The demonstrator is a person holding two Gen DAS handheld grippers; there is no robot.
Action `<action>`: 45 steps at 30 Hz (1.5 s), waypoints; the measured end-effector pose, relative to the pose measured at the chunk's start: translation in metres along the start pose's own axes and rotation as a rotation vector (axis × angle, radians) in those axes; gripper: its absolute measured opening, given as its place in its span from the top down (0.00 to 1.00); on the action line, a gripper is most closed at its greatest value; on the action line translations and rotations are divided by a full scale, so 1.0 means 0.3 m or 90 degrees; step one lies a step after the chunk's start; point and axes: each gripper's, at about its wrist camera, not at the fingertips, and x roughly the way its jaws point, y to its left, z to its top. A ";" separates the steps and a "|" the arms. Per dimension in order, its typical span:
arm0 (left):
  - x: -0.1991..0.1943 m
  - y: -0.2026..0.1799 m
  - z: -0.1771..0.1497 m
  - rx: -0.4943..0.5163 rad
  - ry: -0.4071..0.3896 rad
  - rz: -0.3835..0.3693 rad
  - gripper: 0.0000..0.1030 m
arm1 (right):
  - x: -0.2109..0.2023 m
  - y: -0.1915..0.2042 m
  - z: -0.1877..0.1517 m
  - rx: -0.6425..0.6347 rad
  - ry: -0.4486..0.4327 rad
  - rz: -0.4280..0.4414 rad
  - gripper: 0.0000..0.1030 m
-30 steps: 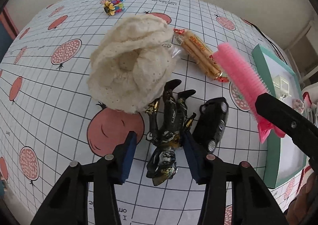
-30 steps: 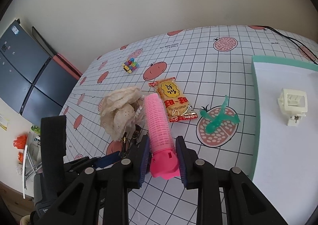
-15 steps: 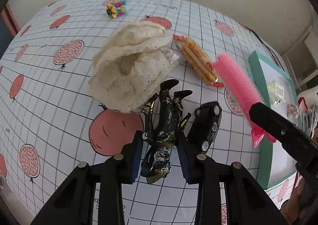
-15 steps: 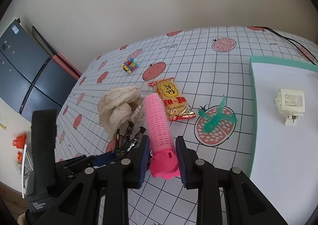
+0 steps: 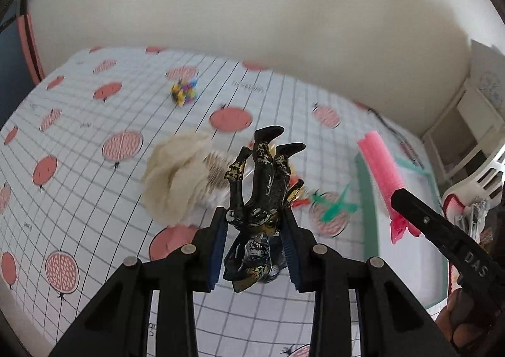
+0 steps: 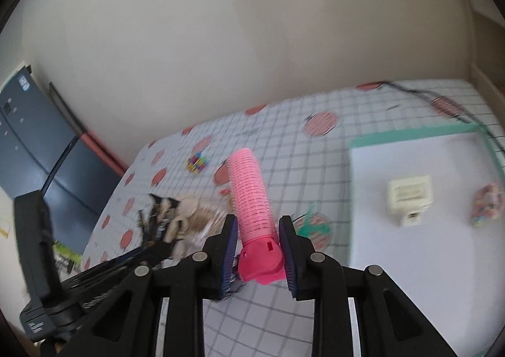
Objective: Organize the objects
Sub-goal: 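Carry the roller and robot figure over the tray and open the right tool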
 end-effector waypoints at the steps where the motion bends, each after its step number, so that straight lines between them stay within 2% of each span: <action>1: -0.011 -0.022 0.004 0.005 -0.013 -0.005 0.66 | -0.016 -0.015 0.006 0.005 -0.010 -0.006 0.72; 7: -0.053 -0.100 0.011 0.010 -0.045 -0.046 0.66 | -0.101 -0.134 0.037 0.048 -0.065 -0.075 0.72; 13: -0.041 -0.194 0.005 0.023 -0.050 -0.076 0.66 | -0.154 -0.250 0.042 0.063 -0.080 -0.144 0.72; 17: -0.010 -0.275 -0.013 0.041 -0.038 -0.089 0.66 | -0.166 -0.312 0.039 0.088 -0.080 -0.167 0.72; 21: 0.029 -0.356 -0.045 0.067 -0.026 -0.093 0.66 | -0.158 -0.362 0.026 0.099 -0.070 -0.186 0.72; 26: 0.099 -0.451 -0.104 0.135 -0.010 -0.065 0.66 | -0.148 -0.422 -0.009 0.106 -0.046 -0.217 0.72; 33: 0.150 -0.510 -0.168 0.155 0.020 -0.070 0.66 | -0.113 -0.484 -0.040 0.121 -0.011 -0.243 0.72; 45: 0.222 -0.589 -0.226 0.201 0.063 -0.066 0.66 | -0.078 -0.537 -0.073 0.133 0.029 -0.256 0.72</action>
